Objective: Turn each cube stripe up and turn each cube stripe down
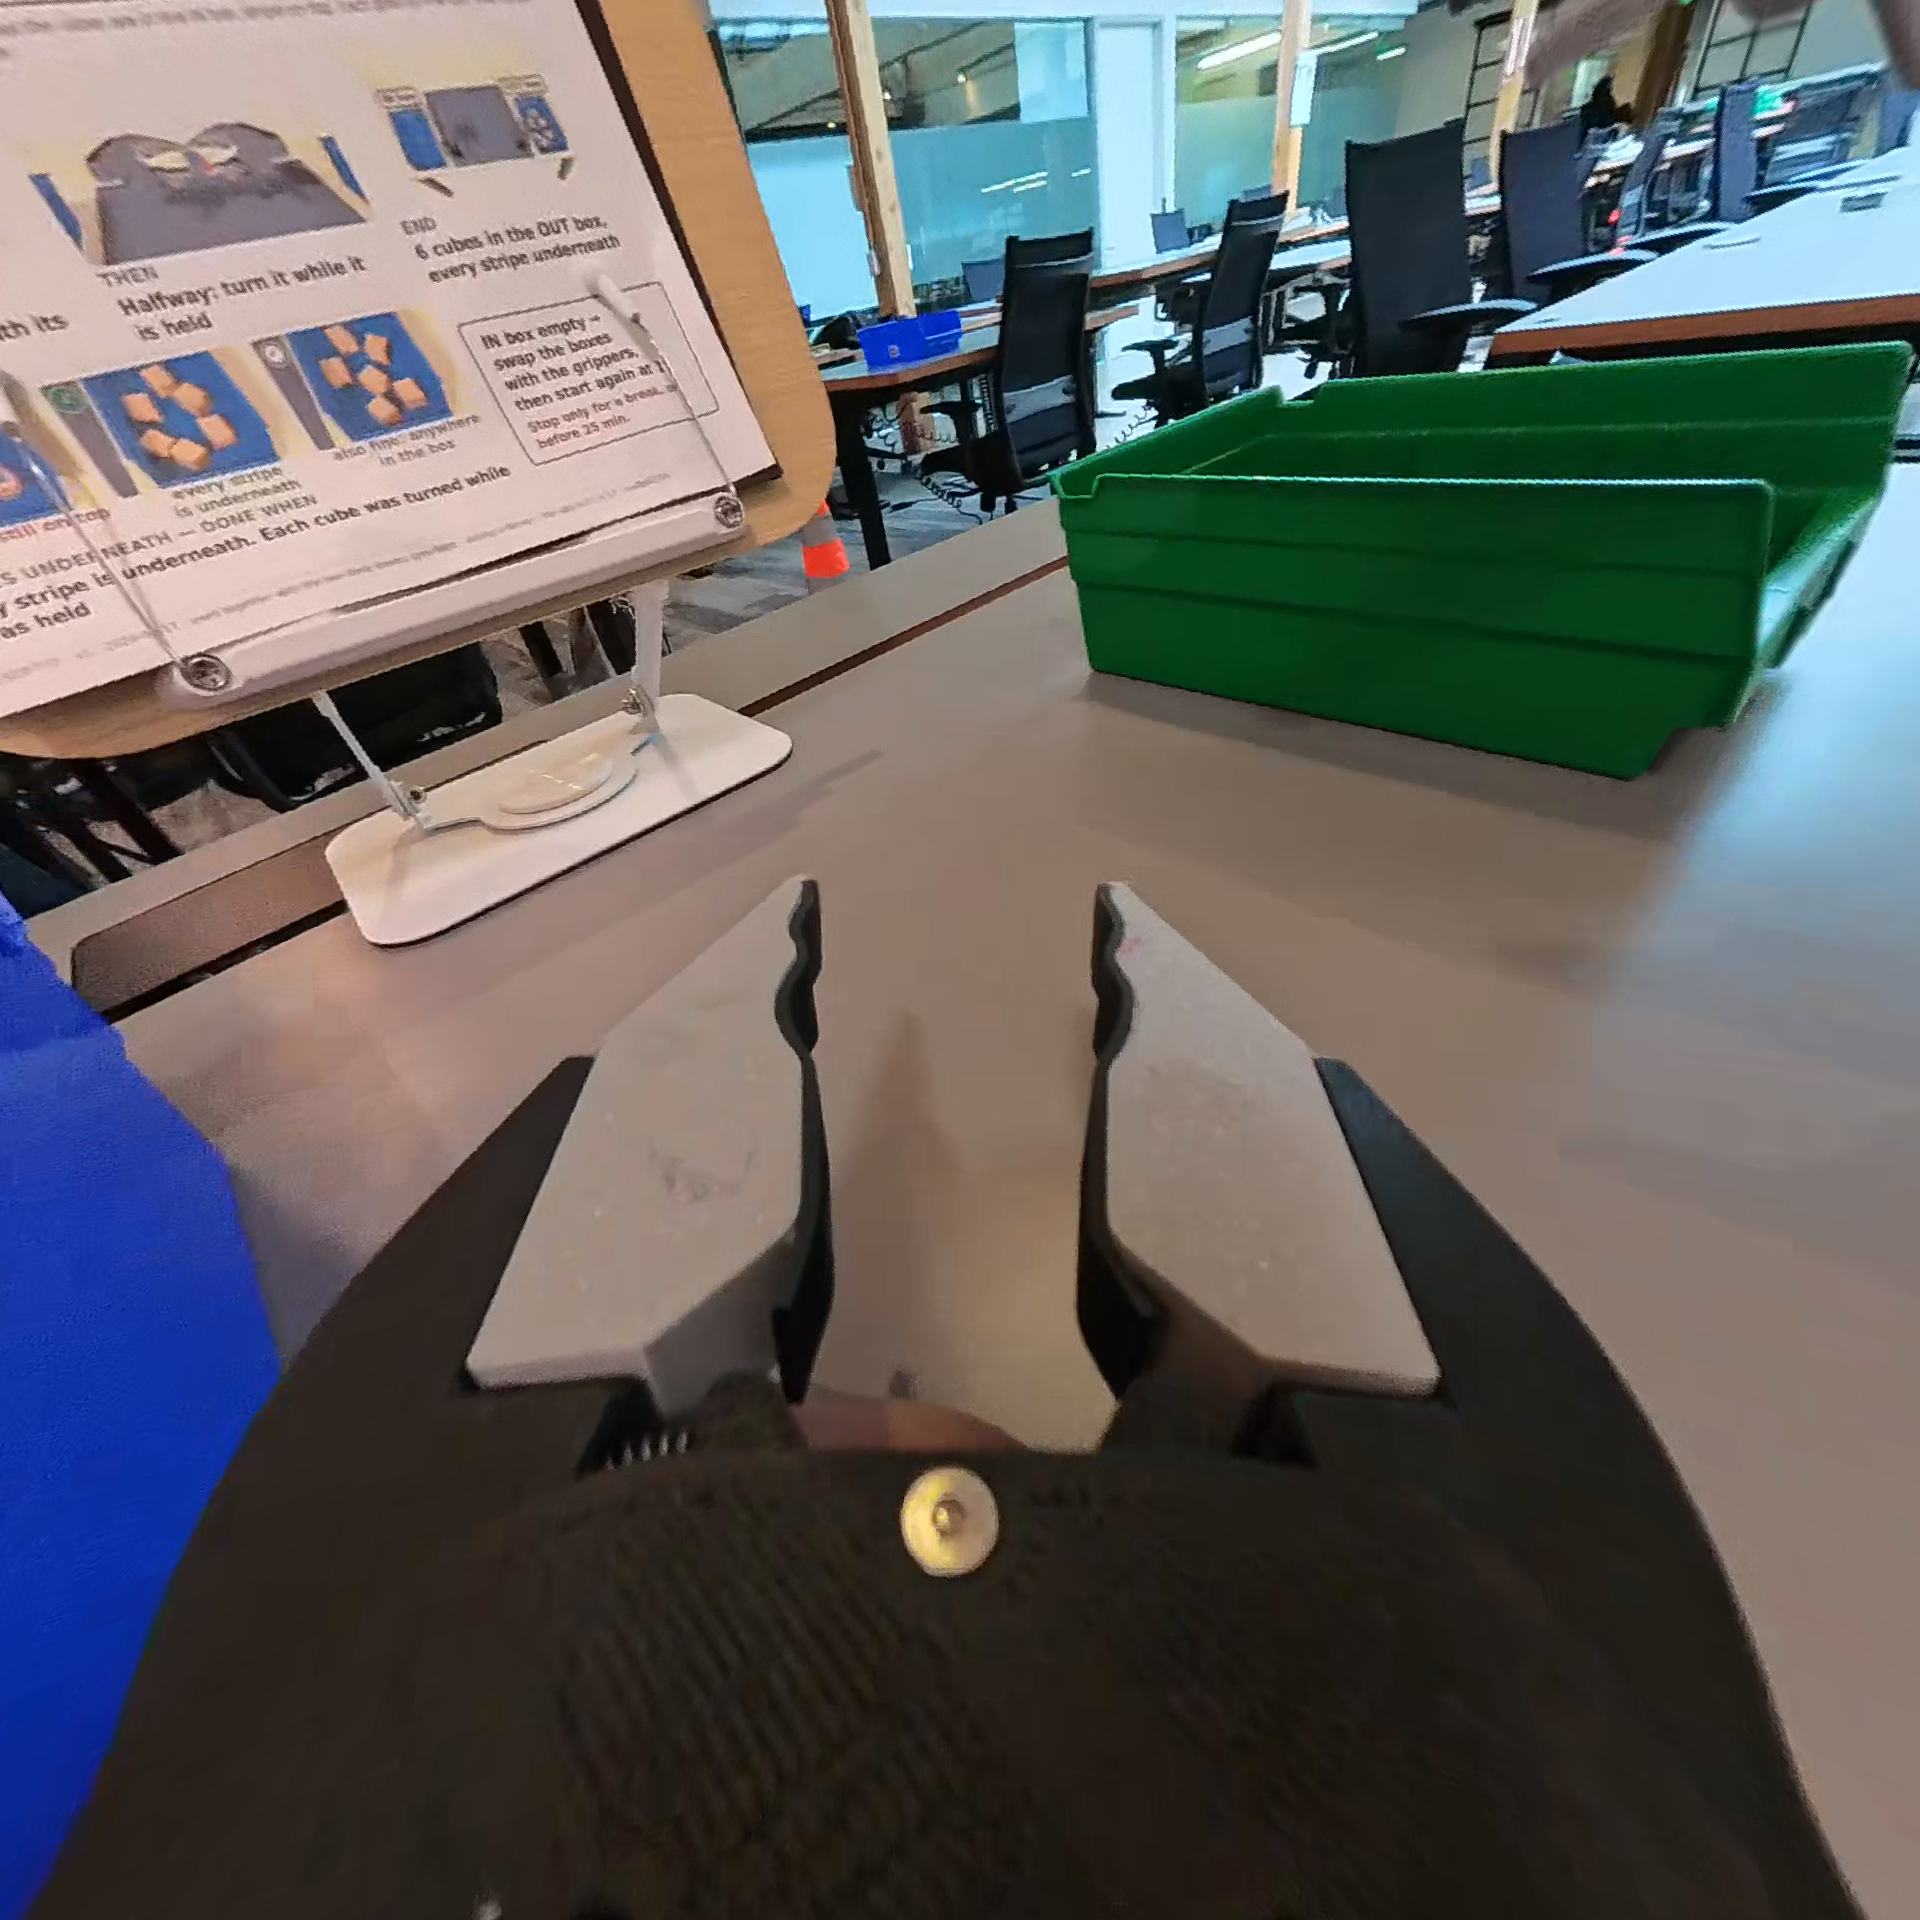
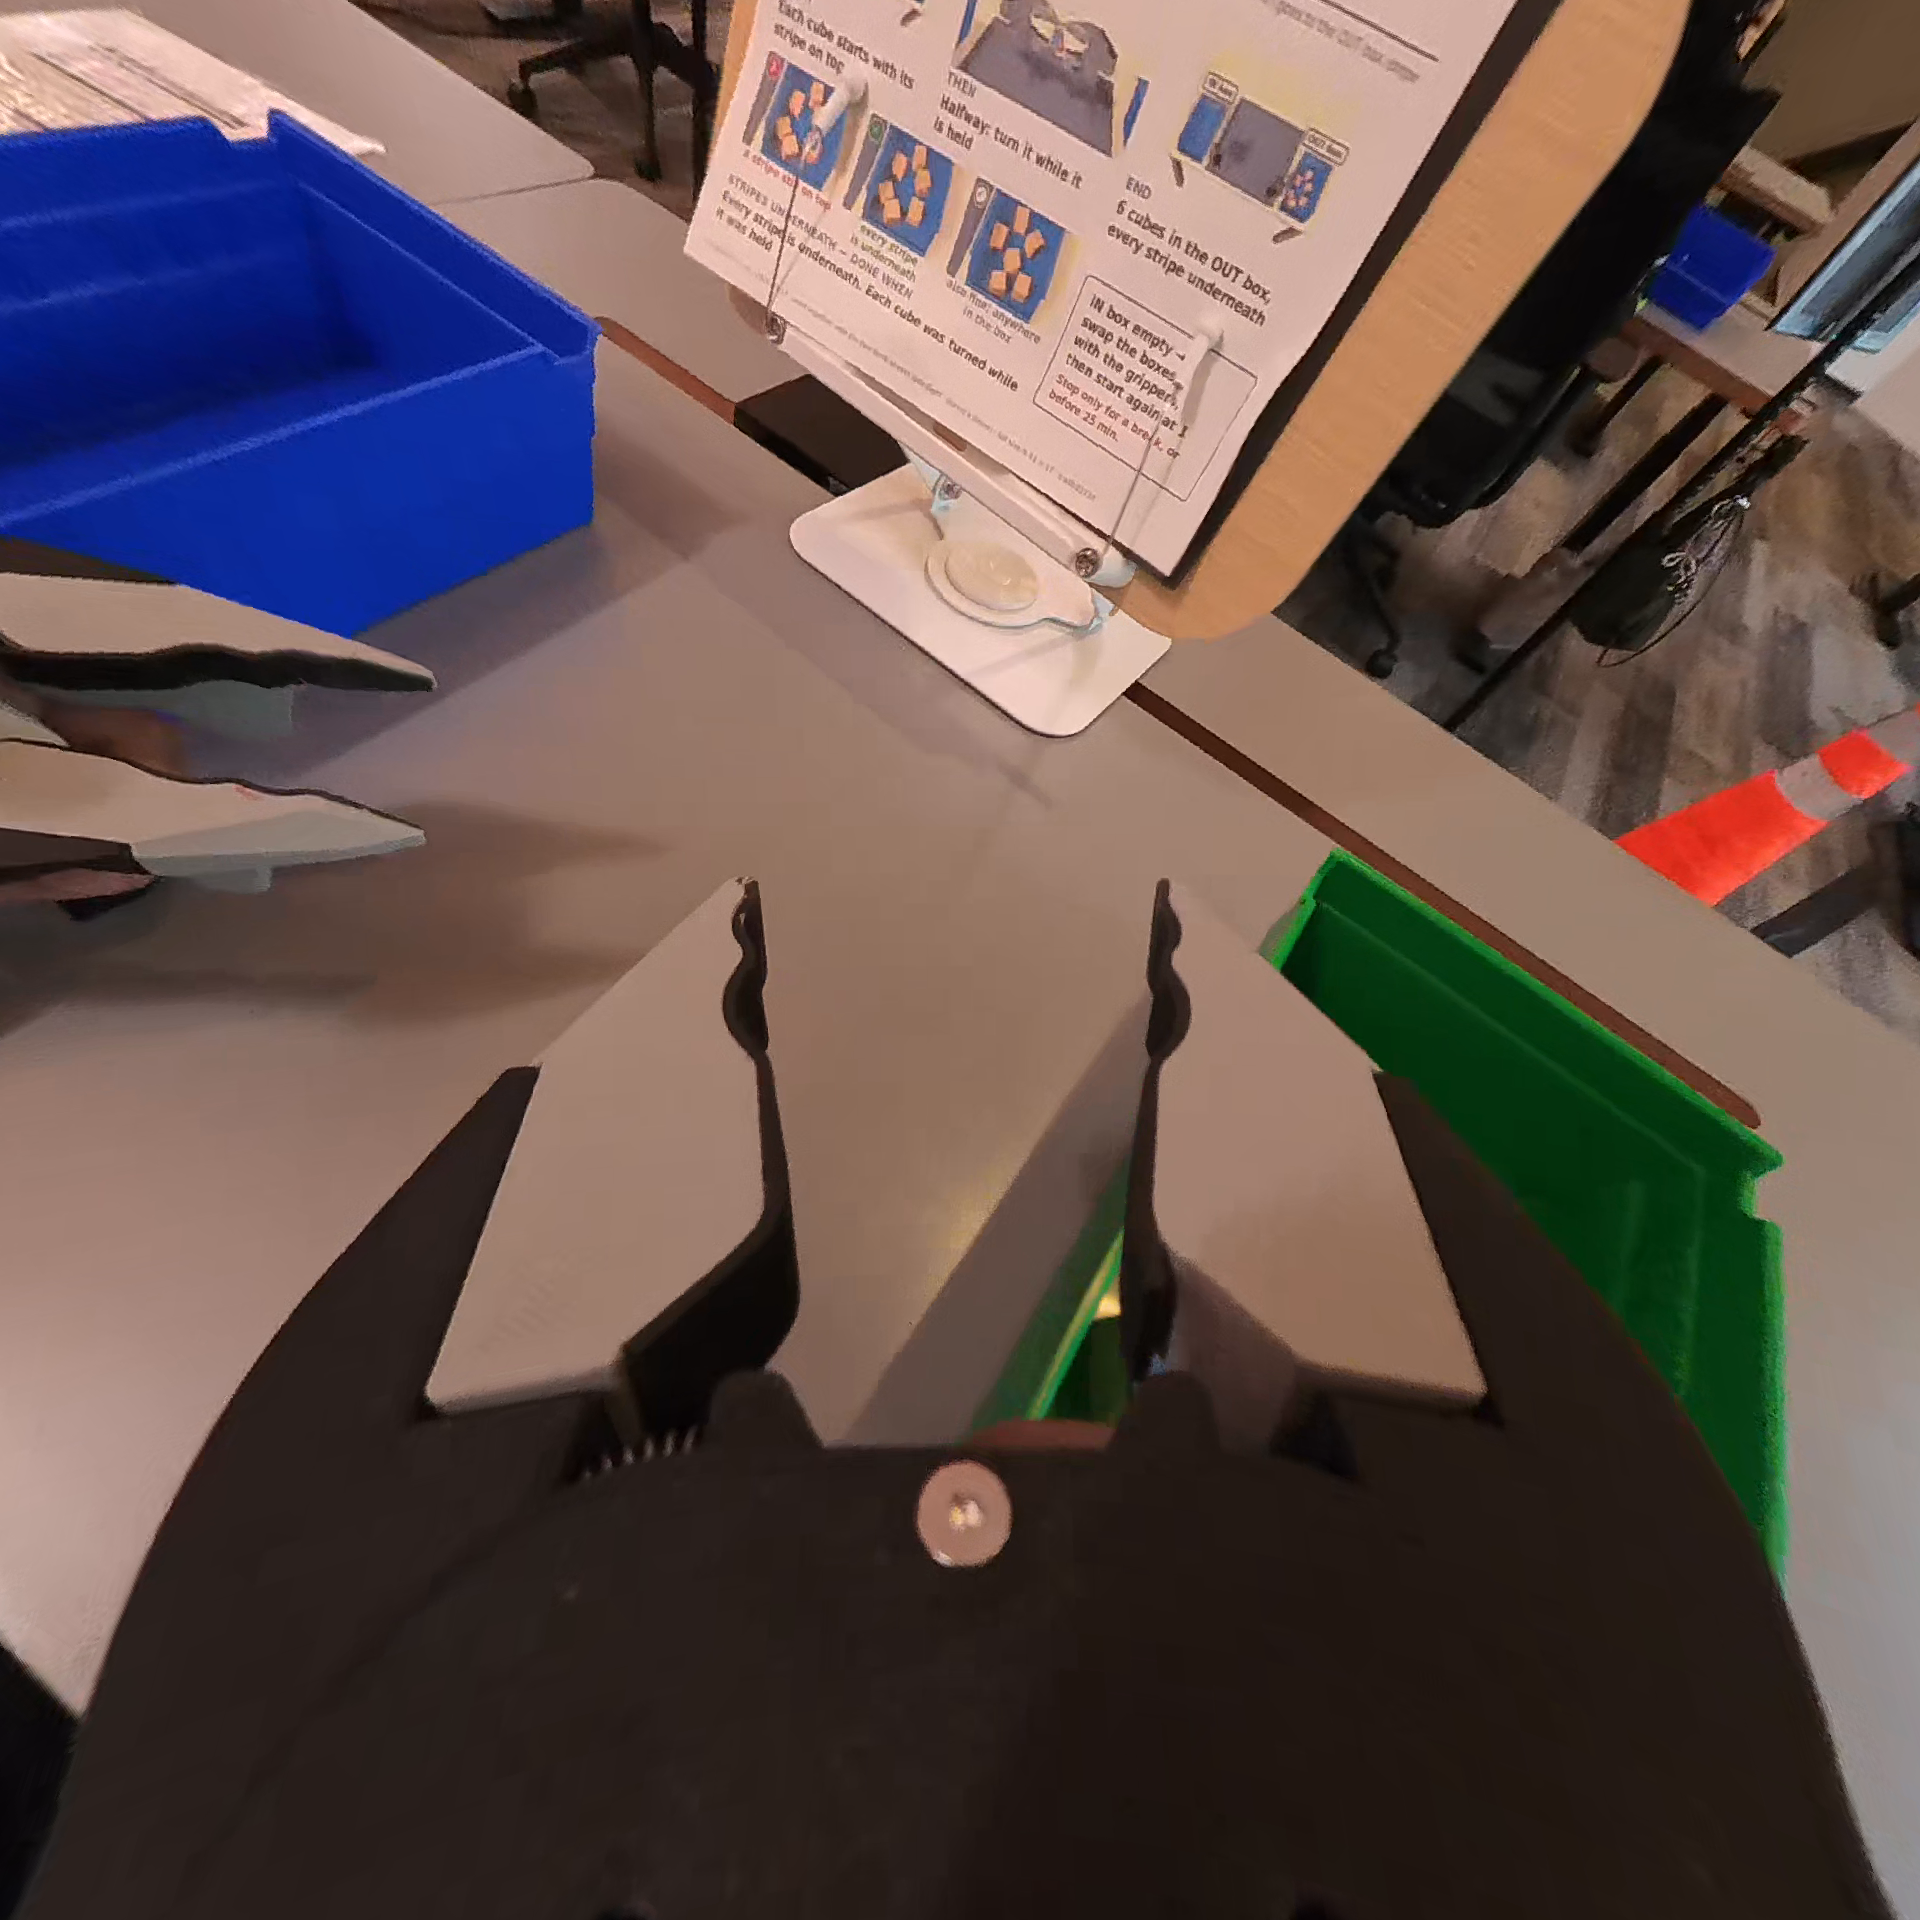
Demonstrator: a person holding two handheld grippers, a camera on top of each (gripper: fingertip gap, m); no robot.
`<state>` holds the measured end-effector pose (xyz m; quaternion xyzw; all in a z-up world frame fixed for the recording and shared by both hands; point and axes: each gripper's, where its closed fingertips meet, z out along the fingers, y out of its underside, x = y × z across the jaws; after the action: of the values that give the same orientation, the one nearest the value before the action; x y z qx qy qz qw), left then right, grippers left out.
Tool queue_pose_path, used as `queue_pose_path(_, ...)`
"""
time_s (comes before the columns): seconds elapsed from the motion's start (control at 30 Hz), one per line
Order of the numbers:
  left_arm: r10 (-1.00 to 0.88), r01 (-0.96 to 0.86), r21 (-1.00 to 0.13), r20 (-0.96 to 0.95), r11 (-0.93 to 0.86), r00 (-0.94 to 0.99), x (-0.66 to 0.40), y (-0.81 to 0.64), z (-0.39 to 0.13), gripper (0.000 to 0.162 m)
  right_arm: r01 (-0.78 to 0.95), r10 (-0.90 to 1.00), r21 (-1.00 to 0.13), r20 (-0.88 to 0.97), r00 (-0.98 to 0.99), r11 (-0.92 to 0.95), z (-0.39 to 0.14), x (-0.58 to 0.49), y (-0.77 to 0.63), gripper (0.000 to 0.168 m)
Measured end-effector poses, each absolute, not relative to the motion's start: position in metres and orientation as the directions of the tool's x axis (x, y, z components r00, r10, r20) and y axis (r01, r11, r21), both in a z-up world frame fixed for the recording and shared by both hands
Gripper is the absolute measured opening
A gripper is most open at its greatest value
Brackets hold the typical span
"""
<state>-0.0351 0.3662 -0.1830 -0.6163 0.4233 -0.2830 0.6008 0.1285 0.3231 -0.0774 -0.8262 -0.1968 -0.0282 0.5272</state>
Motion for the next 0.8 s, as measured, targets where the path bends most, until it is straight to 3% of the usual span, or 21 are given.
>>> queue_pose_path(0.37,-0.856,-0.206,-0.975,-0.176,0.084,0.486,-0.031,0.364,-0.187,0.05,0.196,0.346,-0.915,0.067,0.936,-0.353,-0.129,0.087,0.35,0.069)
queue_pose_path(0.8,-0.844,-0.221,-0.973,-0.175,0.068,0.507,-0.034,0.369,-0.189,0.051,0.156,0.343,-0.931,0.035,0.939,-0.329,-0.192,0.066,0.405,0.066)
